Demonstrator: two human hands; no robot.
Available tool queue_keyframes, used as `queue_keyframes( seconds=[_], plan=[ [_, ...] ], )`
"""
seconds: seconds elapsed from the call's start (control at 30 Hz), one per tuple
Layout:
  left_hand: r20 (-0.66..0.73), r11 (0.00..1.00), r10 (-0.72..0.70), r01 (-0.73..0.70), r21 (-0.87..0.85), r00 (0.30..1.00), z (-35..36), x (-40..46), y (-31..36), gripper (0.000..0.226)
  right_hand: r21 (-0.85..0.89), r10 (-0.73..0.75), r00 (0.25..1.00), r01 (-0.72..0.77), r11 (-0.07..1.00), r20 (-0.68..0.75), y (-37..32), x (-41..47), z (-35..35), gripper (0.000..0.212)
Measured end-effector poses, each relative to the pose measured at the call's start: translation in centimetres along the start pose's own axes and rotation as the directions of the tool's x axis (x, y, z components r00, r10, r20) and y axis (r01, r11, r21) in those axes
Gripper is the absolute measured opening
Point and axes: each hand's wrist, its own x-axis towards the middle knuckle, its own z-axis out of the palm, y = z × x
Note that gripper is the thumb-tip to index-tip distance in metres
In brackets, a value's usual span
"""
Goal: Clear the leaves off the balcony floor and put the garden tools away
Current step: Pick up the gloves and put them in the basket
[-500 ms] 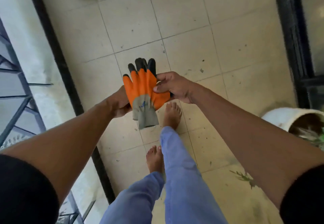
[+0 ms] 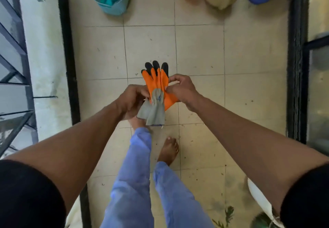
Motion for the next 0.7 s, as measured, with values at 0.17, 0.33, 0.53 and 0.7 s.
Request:
queue_keyframes(
  seconds=[0.17,0.33,0.53,0.7],
  plan=[
    [0.01,0.988,-0.005,0.007,-0.157,1.0,-0.7,1.0,4.4,0.055,-0.147,0.021,0.99,-0.041,0.988,-0.138,-4.6,4.5,0.9,0.019],
    [-0.175,0.998,0.049,-0.053,-0.018,0.983,-3.1,1.8,8.8,0.042,-0.267,0.035,0.99,-0.072,0.961,-0.139,-10.5,6.9,2.7,0.023],
    [-0.264,0.974,0.161,-0.197,-0.115,0.951,-7.1,2.1,14.7,0.024,-0.299,0.162,0.93,-0.265,0.917,-0.329,-17.4,9.6,5.9,0.104],
    [-0.279,0.931,0.185,-0.259,-0.258,0.942,-9.0,4.2,17.9,0.022,0.2,0.447,0.872,-0.483,0.853,0.199,-21.0,11.8,8.2,0.071]
  ],
)
